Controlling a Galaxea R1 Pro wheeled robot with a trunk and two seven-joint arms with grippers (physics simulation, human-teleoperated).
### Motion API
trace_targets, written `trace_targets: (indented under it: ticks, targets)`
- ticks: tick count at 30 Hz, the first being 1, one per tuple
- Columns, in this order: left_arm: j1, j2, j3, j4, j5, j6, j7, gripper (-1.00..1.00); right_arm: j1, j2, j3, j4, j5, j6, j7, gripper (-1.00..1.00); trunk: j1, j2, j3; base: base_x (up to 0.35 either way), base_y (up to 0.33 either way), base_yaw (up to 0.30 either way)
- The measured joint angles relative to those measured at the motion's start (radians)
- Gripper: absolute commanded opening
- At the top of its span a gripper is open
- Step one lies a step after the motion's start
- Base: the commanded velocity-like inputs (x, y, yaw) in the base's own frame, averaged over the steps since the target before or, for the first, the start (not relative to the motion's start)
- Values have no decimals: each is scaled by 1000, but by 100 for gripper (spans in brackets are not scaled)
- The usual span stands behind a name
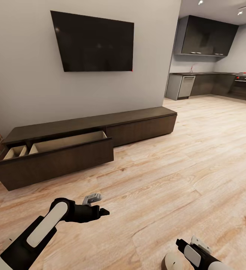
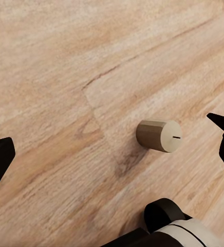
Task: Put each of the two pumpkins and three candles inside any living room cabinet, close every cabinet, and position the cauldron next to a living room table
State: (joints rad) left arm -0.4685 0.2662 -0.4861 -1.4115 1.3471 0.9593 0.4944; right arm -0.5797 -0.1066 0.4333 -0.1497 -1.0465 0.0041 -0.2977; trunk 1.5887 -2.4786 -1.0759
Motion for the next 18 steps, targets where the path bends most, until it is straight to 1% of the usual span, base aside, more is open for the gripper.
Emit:
trace_targets:
  ticks: [5,18]
  targets:
    - [0,0,0,0,0,0,0,100,0,0,0,0,0,0,0,100,0,0,0,0,67,0]
    - [0,0,0,0,0,0,0,100,0,0,0,-1,0,0,0,100,0,0,0,0,3,0]
